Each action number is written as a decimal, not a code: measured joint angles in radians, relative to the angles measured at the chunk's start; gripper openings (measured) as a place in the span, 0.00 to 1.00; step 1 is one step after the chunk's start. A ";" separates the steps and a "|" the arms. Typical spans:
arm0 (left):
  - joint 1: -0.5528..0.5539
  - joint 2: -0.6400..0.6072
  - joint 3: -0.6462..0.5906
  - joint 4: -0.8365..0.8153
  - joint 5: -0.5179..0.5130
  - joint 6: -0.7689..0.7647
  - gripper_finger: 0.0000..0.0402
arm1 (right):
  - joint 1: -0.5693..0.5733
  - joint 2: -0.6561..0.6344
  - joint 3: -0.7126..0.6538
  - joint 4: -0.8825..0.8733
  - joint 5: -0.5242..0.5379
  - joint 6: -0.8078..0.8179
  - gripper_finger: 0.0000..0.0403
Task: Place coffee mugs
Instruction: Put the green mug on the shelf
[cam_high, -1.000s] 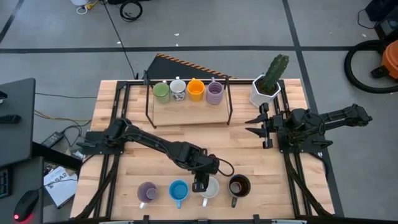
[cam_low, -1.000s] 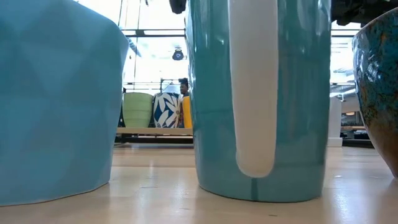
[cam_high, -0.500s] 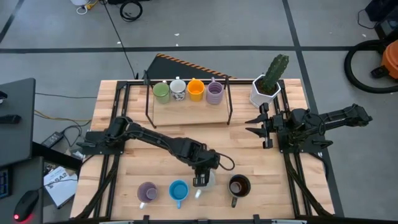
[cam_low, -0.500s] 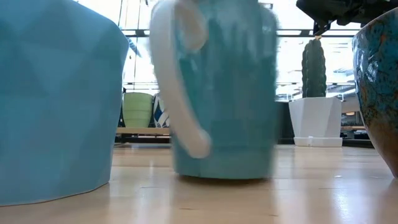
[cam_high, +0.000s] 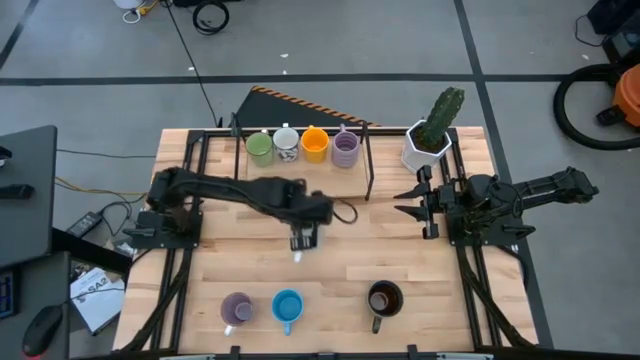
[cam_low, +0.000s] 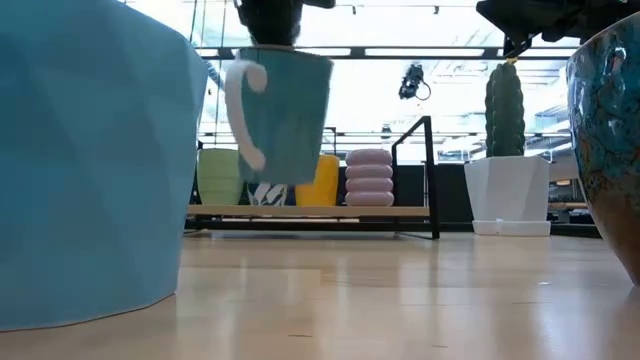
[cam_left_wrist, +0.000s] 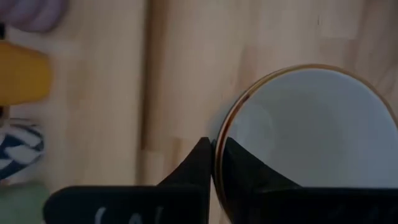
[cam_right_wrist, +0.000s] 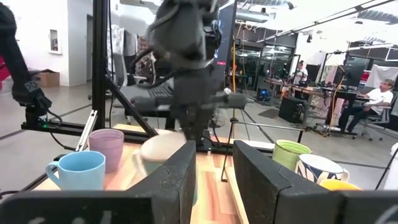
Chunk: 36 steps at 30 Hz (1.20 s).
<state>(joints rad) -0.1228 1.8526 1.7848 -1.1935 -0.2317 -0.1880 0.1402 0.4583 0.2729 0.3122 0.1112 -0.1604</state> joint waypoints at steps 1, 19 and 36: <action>0.008 -0.028 -0.020 0.004 -0.002 -0.007 0.06 | 0.000 0.000 0.000 0.000 0.000 0.000 0.28; 0.328 -0.426 -0.477 0.139 0.059 0.066 0.06 | 0.000 0.057 0.000 0.061 -0.002 0.000 0.28; 0.635 -0.427 -0.533 0.154 0.192 0.308 0.07 | 0.000 0.061 0.000 0.061 -0.001 -0.005 0.28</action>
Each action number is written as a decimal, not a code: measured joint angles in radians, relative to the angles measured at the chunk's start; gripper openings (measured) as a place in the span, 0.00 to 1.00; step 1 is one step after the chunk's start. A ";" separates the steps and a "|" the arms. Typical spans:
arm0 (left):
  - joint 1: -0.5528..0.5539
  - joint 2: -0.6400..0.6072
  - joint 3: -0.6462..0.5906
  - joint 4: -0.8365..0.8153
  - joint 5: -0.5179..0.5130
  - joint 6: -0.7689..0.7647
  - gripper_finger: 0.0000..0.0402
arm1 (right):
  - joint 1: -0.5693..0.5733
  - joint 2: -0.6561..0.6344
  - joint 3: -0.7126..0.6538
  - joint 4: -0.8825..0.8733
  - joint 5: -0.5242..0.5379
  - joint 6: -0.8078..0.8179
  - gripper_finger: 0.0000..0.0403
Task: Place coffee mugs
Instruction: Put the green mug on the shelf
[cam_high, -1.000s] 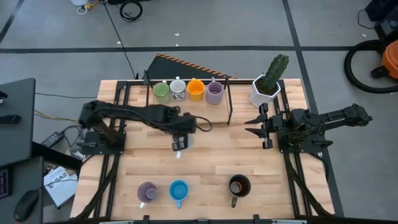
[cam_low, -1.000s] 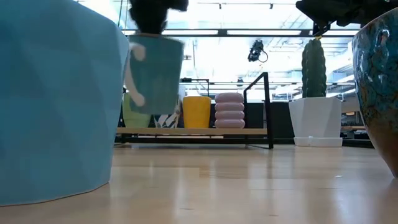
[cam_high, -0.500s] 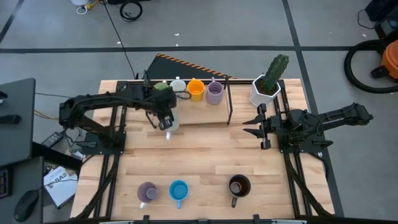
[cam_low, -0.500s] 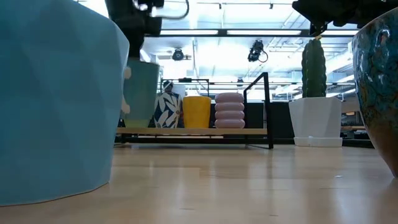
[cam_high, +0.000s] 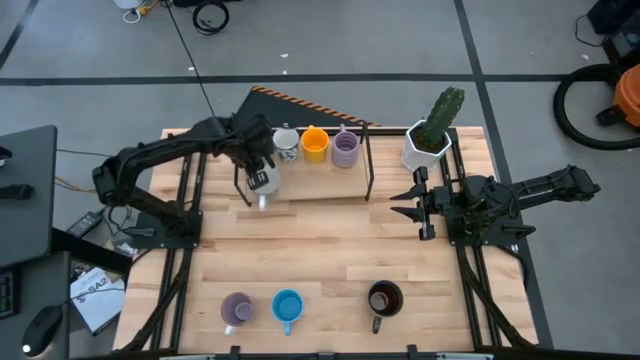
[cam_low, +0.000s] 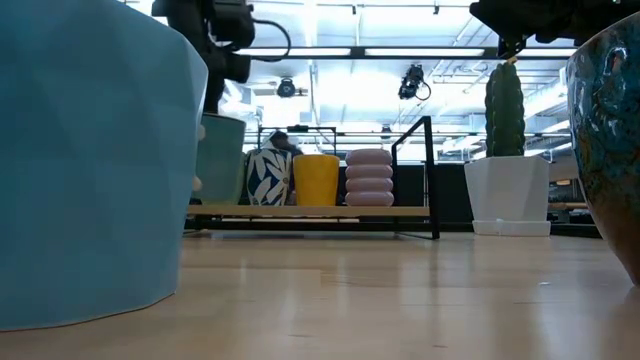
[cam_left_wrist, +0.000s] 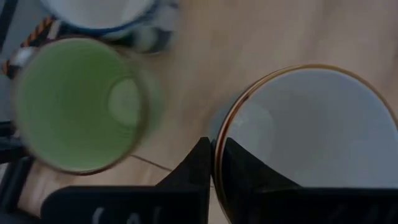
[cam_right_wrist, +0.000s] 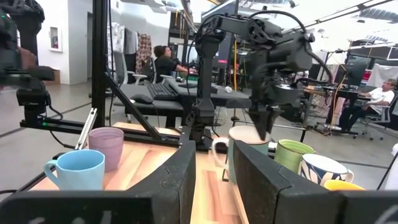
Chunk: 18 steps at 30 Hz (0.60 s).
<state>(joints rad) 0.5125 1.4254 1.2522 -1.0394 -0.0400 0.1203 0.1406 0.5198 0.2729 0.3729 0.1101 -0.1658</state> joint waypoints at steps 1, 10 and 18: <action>0.013 0.000 0.000 0.002 -0.003 0.007 0.07 | 0.000 0.000 0.000 0.000 0.000 0.000 0.28; 0.081 0.003 0.000 -0.013 -0.001 0.023 0.09 | 0.000 0.000 0.000 0.000 0.000 -0.002 0.28; 0.077 0.009 -0.018 -0.022 -0.018 0.010 0.13 | 0.000 0.000 0.000 0.000 0.000 -0.002 0.28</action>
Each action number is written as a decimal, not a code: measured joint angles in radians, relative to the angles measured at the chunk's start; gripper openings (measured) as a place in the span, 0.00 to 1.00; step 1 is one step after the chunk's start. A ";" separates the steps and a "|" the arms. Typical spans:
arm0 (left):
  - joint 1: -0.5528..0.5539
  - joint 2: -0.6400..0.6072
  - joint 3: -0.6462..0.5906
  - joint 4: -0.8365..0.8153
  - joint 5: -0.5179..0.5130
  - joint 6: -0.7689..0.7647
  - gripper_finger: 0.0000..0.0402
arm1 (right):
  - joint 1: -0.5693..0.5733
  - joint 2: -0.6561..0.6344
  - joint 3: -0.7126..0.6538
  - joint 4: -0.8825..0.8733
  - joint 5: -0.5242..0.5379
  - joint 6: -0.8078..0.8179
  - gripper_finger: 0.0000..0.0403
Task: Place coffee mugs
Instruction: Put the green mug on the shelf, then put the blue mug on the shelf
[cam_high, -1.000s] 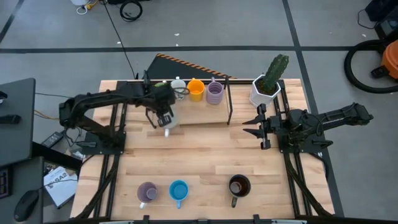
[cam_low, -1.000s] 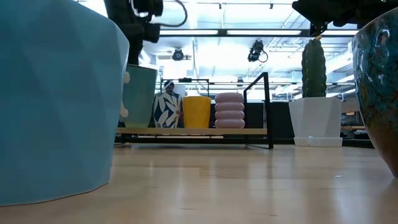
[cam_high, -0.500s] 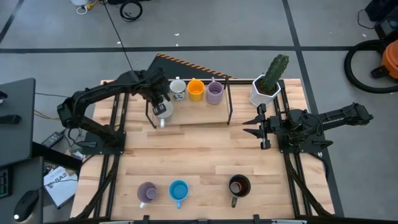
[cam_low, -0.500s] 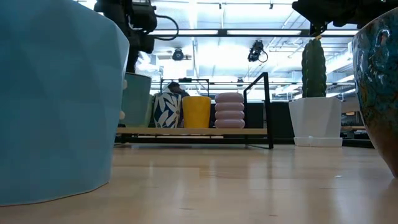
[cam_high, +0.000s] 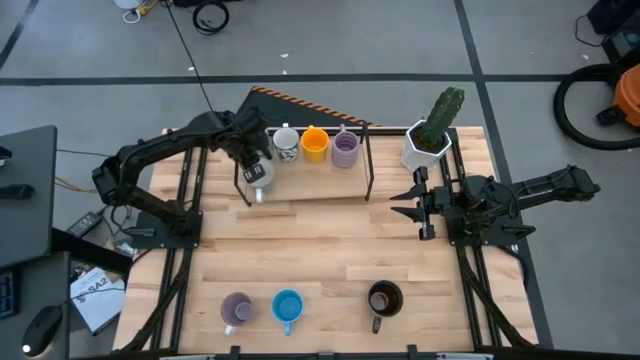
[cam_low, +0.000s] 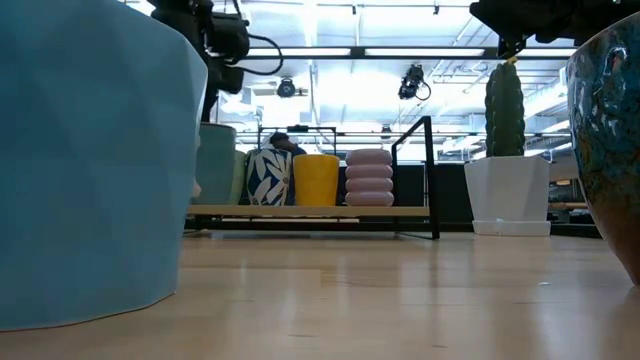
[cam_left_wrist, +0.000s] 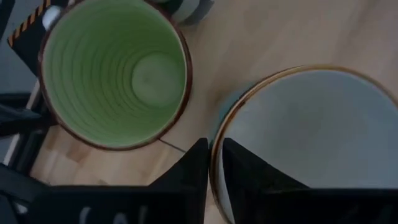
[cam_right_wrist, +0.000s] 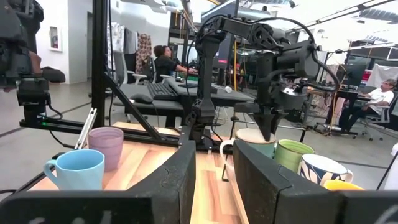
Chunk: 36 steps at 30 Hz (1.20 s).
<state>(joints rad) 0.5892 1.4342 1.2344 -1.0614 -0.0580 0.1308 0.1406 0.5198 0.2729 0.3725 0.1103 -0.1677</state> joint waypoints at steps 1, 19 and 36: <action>0.000 0.000 0.000 -0.002 0.000 -0.010 0.14 | 0.000 0.000 0.000 0.000 0.000 0.000 0.28; -0.039 -0.007 0.095 -0.027 -0.132 0.039 0.34 | 0.000 0.000 0.000 0.000 0.000 -0.001 0.28; -0.532 0.025 0.149 0.056 0.091 -0.321 0.34 | 0.000 0.000 0.000 -0.002 0.000 -0.009 0.28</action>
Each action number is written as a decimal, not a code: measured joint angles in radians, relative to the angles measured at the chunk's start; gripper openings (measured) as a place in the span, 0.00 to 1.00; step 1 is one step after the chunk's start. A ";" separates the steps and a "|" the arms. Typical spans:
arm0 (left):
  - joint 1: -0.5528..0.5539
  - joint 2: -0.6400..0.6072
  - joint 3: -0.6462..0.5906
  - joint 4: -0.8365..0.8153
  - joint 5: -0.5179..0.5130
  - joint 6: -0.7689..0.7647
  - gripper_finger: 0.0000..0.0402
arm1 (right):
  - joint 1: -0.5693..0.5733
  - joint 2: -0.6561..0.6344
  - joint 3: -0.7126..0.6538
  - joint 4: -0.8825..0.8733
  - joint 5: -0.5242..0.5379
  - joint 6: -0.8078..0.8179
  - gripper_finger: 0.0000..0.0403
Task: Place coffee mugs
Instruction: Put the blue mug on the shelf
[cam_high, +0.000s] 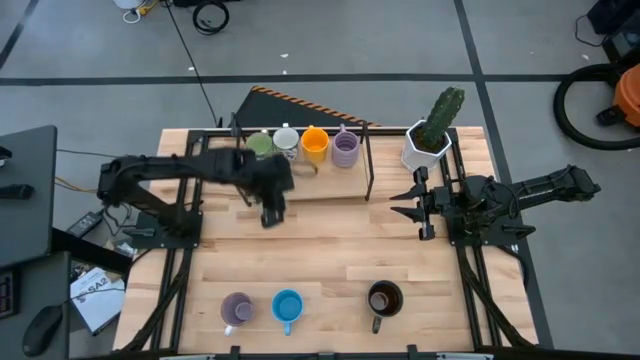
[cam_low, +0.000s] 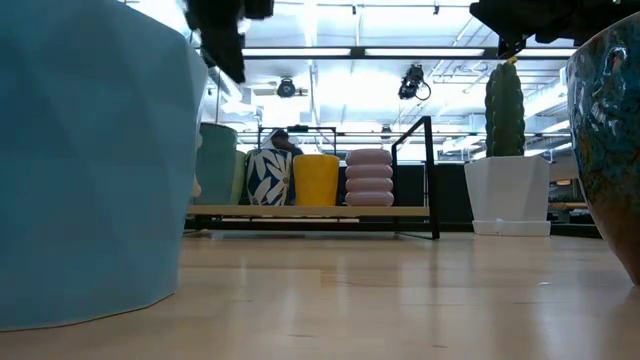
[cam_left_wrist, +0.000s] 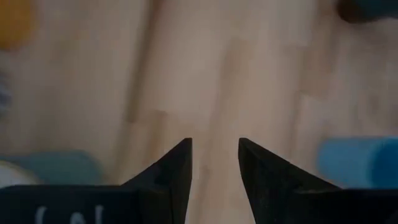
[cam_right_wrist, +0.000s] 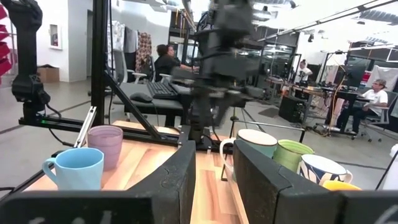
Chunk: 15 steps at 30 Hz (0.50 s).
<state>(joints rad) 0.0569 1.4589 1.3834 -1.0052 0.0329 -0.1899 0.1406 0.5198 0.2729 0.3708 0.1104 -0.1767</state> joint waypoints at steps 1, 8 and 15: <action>-0.040 0.010 0.000 0.003 0.000 -0.040 0.34 | 0.000 0.001 0.000 0.001 0.000 0.000 0.28; -0.266 0.090 0.002 0.019 0.008 -0.310 0.34 | 0.000 0.010 0.000 0.018 0.002 -0.002 0.28; -0.395 0.206 0.003 0.105 0.122 -0.460 0.34 | -0.001 0.015 0.000 0.025 0.005 -0.014 0.28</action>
<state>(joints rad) -0.3381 1.6652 1.3869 -0.8997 0.1554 -0.6500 0.1398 0.5346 0.2733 0.3958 0.1150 -0.1905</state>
